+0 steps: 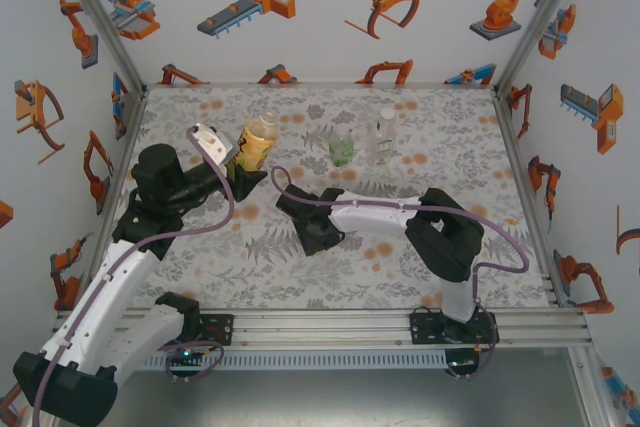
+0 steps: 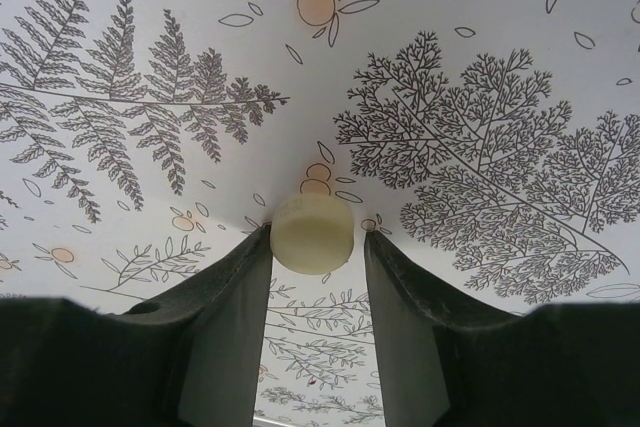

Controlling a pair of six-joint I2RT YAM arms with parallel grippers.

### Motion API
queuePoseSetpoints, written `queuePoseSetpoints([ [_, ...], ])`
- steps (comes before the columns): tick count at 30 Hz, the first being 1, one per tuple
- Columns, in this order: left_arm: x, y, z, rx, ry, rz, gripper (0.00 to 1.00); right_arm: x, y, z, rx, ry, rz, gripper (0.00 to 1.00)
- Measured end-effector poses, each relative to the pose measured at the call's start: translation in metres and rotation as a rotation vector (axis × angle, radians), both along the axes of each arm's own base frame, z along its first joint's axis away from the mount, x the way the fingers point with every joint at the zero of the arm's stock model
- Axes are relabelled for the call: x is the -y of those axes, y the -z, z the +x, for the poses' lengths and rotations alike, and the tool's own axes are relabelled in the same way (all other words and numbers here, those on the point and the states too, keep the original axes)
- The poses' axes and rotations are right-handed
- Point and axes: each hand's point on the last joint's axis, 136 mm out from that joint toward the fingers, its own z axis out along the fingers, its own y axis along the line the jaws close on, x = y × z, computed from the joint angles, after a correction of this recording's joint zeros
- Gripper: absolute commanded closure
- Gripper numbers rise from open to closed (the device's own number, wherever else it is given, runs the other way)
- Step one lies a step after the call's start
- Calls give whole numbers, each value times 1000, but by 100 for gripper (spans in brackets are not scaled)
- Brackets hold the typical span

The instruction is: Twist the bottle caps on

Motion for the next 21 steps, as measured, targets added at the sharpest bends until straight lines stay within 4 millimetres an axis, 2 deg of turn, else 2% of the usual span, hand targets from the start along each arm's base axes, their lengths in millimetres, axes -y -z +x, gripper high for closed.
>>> queuePoseSetpoints([
  [13, 1, 1, 1, -6, 3, 0, 94, -5, -1, 3, 15, -6, 19, 60],
  [21, 1, 1, 1, -7, 3, 0, 94, -5, -2, 4, 19, -5, 21, 64],
])
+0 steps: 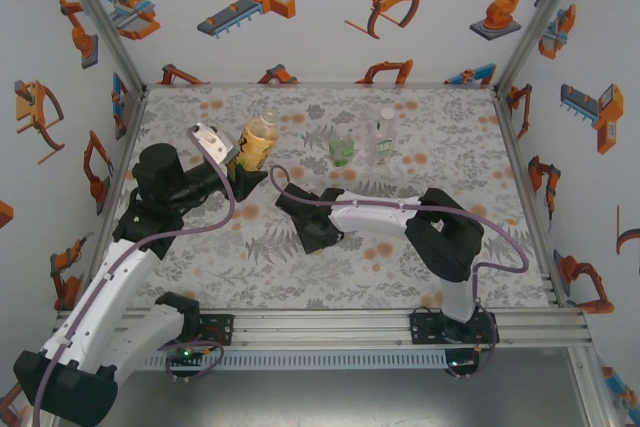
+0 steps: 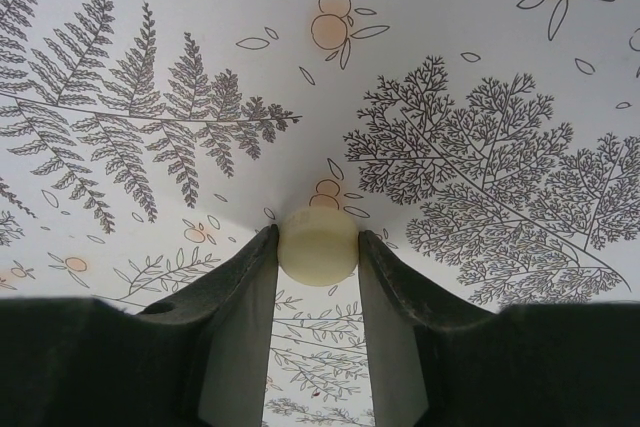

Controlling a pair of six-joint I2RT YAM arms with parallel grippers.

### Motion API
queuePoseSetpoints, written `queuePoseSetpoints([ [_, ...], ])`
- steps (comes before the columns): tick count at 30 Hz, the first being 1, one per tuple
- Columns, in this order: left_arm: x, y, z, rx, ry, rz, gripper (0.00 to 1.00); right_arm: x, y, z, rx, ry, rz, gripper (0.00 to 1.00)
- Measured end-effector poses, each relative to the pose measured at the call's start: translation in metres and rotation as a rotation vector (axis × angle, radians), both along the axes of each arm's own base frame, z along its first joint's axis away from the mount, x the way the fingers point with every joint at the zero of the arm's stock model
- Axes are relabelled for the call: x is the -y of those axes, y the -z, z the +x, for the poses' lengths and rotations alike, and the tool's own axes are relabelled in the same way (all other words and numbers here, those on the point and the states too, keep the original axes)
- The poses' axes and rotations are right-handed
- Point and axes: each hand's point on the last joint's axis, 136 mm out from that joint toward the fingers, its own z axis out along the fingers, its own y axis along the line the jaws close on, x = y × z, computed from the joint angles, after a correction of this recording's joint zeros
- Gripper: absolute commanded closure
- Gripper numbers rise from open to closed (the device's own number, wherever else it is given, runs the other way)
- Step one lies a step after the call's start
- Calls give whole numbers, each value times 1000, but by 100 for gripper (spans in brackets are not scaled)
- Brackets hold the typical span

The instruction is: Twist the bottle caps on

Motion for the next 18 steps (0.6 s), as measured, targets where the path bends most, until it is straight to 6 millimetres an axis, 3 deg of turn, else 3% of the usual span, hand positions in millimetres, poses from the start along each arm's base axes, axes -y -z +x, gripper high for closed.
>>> queuePoseSetpoints([
  [18, 0, 0, 0, 0, 0, 0, 94, 4, 1, -2, -10, 0, -16, 60],
])
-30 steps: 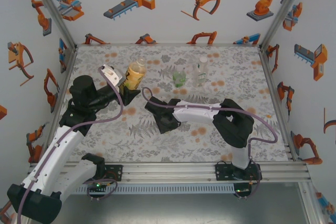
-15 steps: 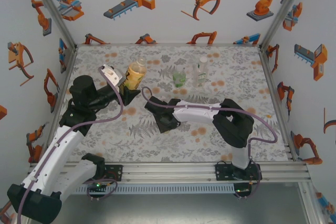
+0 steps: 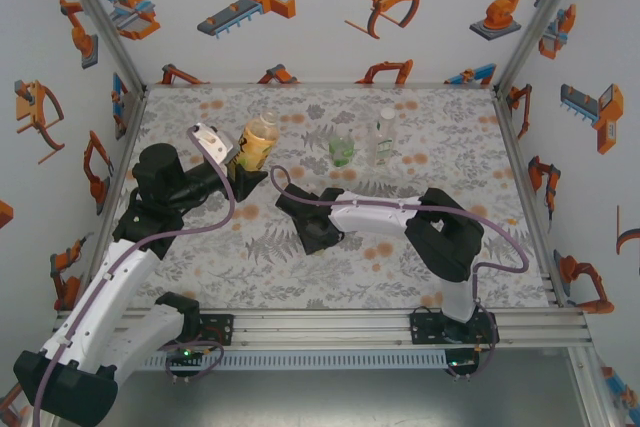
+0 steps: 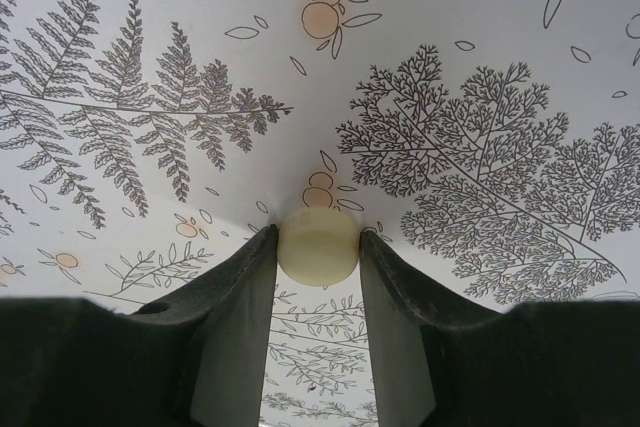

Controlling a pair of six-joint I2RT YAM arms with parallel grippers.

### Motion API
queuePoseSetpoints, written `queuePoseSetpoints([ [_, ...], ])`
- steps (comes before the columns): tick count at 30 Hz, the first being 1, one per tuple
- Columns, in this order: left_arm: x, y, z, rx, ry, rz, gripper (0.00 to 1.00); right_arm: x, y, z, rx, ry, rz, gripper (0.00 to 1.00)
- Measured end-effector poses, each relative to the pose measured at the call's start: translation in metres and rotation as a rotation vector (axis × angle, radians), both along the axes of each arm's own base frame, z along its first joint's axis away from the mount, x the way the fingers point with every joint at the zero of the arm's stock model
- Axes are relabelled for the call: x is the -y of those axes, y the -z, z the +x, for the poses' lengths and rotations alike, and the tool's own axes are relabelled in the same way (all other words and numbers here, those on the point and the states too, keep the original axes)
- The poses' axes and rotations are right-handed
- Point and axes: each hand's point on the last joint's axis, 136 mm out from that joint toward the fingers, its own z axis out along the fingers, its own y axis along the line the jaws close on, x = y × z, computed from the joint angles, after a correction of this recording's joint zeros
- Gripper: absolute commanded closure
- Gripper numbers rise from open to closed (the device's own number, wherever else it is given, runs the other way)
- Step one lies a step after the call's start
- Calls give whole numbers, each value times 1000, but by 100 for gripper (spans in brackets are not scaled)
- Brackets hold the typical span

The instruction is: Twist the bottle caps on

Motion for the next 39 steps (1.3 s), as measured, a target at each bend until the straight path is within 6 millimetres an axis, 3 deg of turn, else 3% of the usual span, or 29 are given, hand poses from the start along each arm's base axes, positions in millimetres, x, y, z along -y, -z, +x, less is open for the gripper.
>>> queuePoseSetpoints([
  [26, 0, 0, 0, -1, 1, 0, 94, 4, -3, 0, -3, 5, -5, 68],
  [31, 2, 4, 1, -15, 13, 4, 94, 24, -28, 10, 19, 57, 52, 68],
  [39, 13, 18, -3, -54, 55, 42, 94, 68, -104, 40, 120, 184, 259, 68],
])
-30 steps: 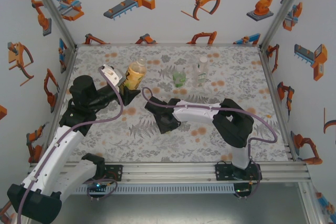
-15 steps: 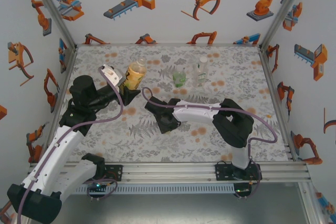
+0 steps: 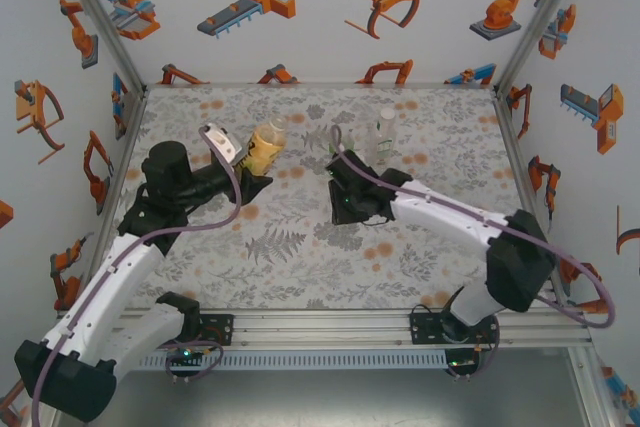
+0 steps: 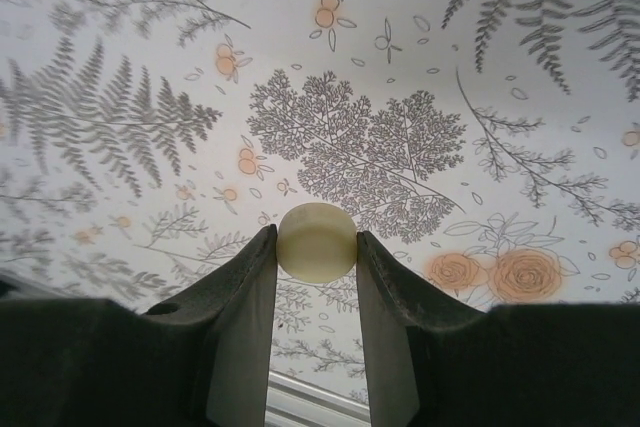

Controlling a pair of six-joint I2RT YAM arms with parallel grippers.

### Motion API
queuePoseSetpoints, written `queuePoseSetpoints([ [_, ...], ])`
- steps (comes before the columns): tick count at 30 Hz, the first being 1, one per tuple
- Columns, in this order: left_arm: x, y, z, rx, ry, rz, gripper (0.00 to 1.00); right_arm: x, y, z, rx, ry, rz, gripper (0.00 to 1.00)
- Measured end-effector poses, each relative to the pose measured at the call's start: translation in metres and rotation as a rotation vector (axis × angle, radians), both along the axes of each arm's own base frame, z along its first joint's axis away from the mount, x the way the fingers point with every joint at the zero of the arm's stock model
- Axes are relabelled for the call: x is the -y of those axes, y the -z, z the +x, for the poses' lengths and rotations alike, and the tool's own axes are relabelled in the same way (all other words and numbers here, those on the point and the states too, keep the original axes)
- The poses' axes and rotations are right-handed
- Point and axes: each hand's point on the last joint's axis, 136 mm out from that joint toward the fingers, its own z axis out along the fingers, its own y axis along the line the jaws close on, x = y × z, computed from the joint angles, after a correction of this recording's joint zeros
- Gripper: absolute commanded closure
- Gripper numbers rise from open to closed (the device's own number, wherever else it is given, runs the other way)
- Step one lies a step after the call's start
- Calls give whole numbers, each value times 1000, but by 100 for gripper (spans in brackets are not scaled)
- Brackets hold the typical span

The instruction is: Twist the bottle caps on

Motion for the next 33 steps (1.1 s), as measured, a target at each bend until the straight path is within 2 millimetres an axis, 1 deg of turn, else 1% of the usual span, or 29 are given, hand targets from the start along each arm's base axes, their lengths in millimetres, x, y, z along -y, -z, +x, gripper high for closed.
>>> queuePoseSetpoints([
  [1, 2, 1, -1, -2, 9, 7, 94, 3, -8, 1, 17, 5, 23, 68],
  [5, 12, 8, -8, -14, 56, 48, 94, 15, -52, 5, 115, 10, 141, 69],
  [9, 23, 15, -17, -21, 112, 95, 94, 23, -97, 1, 245, -38, 248, 73],
  [12, 29, 21, -24, -27, 151, 129, 94, 23, -131, -10, 367, -124, 328, 73],
  [15, 34, 25, -30, -31, 184, 156, 94, 23, -160, -25, 478, -227, 385, 74],
  [19, 39, 32, -38, -39, 227, 189, 94, 17, -192, -45, 606, -381, 450, 74],
  [22, 45, 38, -45, -46, 265, 214, 95, 14, -207, -64, 694, -502, 489, 75],
  [26, 49, 45, -54, -53, 307, 249, 95, 11, -217, -84, 782, -647, 503, 75],
  [33, 54, 53, -70, -37, 386, 293, 95, 8, -227, -106, 919, -840, 477, 78],
])
